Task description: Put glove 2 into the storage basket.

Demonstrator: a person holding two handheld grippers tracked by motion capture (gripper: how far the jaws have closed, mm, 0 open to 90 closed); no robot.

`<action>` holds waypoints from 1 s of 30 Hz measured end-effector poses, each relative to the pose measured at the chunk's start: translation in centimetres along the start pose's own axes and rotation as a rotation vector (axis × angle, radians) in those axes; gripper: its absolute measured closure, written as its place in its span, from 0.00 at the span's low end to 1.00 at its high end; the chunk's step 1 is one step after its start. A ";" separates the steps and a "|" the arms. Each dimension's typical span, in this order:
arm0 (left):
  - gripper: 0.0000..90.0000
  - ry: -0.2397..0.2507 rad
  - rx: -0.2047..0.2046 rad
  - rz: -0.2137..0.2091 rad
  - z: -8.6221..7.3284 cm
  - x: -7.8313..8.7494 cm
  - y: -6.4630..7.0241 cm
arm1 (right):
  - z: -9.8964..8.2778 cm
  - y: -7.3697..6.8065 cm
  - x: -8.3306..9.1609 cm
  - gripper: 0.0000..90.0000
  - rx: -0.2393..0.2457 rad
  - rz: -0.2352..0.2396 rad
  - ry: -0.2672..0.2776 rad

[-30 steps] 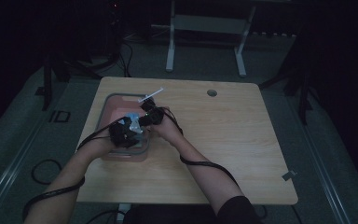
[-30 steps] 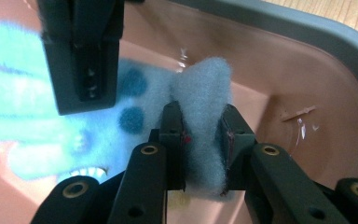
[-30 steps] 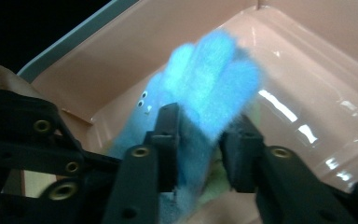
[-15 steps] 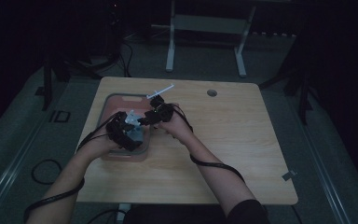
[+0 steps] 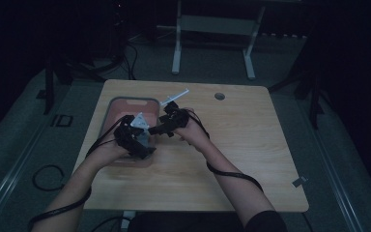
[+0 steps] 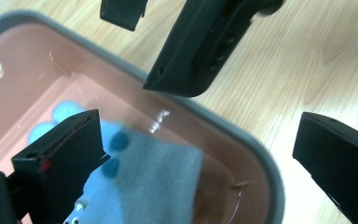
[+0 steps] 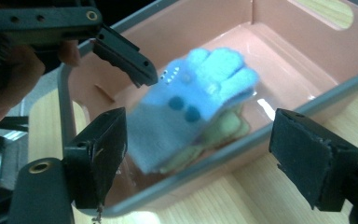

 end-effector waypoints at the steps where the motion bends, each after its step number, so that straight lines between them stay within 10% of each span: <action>1: 0.02 0.018 0.002 -0.016 0.4 0.1 0.3 | -0.1 0.1 0.2 0.21 0.001 -0.002 0.001; 30: 0.02 0.091 -0.091 -0.134 4.5 -2.5 6.2 | -4.9 2.5 4.5 0.19 0.061 -0.056 0.019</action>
Point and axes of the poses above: each handheld gripper's, and its own axes: x roughly backward along the jaws, z roughly out of its top, y roughly to its right, the point moved 9 cm from there along -x, roughly forward along the jaws, and after that the axes turned 4 degrees about -x, right-handed, at the moved point
